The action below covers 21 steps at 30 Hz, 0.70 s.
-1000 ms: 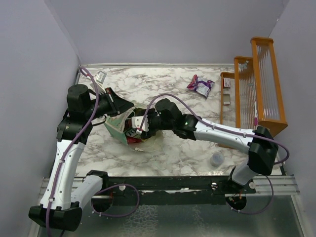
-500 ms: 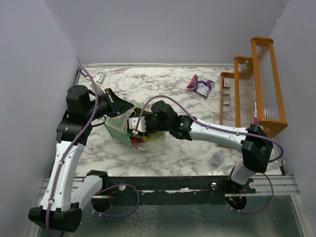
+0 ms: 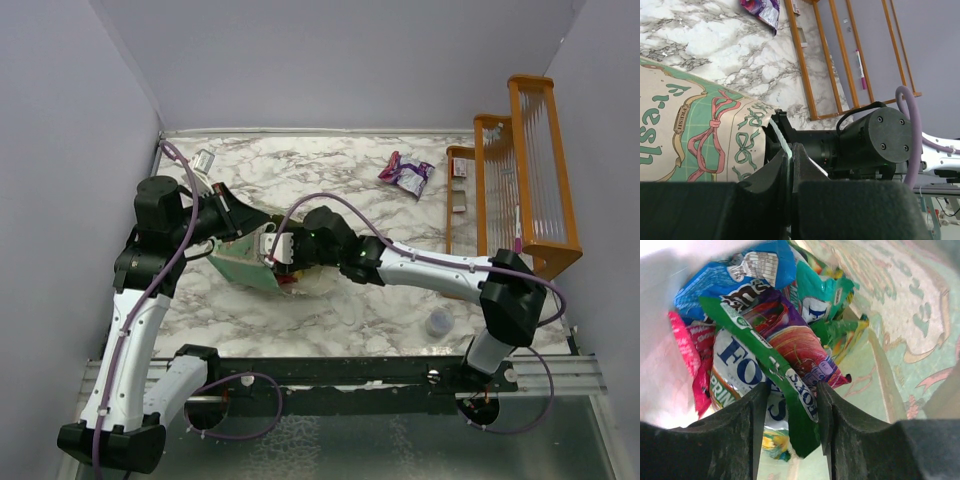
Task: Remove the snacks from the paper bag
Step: Take out the snack from the paper bag.
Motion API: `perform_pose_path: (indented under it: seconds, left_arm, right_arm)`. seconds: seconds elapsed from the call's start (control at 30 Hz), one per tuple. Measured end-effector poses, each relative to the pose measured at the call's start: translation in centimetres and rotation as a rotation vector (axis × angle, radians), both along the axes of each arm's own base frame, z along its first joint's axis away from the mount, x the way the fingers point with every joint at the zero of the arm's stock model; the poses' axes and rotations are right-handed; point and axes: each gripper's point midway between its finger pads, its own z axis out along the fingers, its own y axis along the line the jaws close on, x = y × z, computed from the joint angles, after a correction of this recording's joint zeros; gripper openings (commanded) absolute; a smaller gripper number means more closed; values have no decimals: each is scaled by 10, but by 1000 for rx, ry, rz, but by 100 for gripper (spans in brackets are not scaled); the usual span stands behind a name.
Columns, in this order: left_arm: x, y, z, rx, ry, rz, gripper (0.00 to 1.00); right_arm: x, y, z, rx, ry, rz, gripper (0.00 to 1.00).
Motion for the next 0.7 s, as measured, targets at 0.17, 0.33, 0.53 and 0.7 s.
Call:
perform_pose_path:
  seconds: [0.17, 0.33, 0.53, 0.7]
  left_arm:
    - [1, 0, -6, 0, 20, 1, 0]
    - [1, 1, -8, 6, 24, 8, 0]
    - [2, 4, -10, 20, 21, 25, 0]
    - [3, 5, -9, 27, 12, 34, 0]
  right_arm:
    - [12, 1, -12, -23, -27, -44, 6]
    - [9, -3, -12, -11, -31, -42, 1]
    - [-12, -6, 6, 47, 19, 23, 1]
    - [-25, -10, 36, 145, 71, 24, 1]
